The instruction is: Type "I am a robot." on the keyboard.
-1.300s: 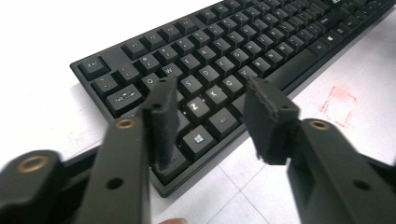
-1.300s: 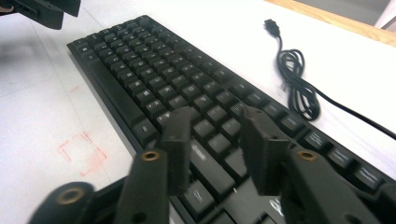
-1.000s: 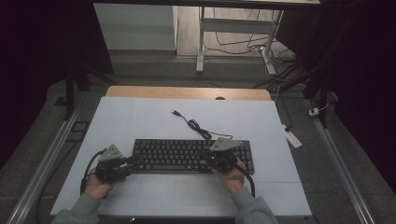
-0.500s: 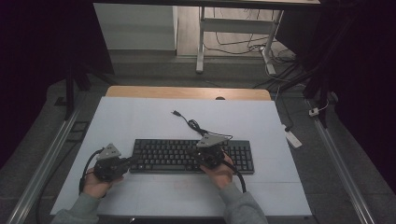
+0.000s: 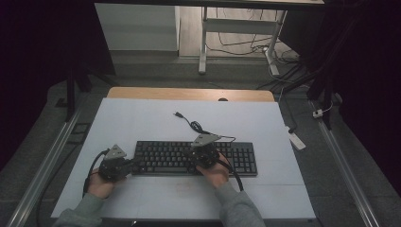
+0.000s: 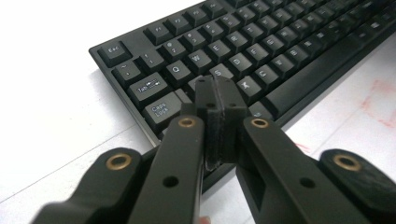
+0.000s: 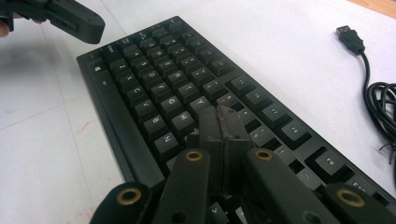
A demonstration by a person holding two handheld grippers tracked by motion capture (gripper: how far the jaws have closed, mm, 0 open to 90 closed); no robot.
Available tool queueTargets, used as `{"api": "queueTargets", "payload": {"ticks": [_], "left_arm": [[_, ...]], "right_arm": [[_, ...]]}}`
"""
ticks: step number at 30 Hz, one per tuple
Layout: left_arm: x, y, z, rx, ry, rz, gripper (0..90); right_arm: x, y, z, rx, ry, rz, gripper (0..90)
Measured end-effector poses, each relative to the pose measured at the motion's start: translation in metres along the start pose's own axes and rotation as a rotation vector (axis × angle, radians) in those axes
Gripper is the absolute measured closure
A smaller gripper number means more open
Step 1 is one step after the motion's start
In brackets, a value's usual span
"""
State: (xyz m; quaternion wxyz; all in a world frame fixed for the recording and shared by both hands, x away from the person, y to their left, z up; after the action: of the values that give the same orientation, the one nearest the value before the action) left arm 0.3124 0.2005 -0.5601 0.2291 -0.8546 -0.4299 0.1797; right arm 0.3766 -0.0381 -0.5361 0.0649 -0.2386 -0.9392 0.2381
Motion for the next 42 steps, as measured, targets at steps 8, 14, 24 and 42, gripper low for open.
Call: {"api": "queueTargets", "payload": {"ticks": [8,14,24,42], "left_arm": [[0.003,0.009,0.003,0.029,0.007,-0.024,89.0],[0.003,0.011,0.004,0.035,0.007,-0.026,89.0],[0.005,0.013,0.006,0.046,0.007,-0.027,89.0],[0.004,0.015,0.008,0.057,0.017,-0.029,89.1]], "right_arm": [[-0.002,0.01,0.002,0.017,0.011,0.001,89.4],[-0.005,0.013,0.004,0.027,0.016,0.011,89.3],[-0.009,0.017,0.003,0.032,0.023,0.032,89.3],[-0.013,0.025,0.004,0.052,0.025,0.058,89.3]]}}
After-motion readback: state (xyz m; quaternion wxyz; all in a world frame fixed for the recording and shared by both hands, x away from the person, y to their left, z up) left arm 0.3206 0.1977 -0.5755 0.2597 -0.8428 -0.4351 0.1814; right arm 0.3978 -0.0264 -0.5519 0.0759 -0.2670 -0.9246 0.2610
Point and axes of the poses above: each handheld gripper's, and its own axes: y roughly forward along the jaws, z roughly out of its underside, x roughly to its left, the point moved 6 cm from there along y, roughly forward along the jaws, and after that the axes turned 8 degrees about -x, right-handed, at the moved point
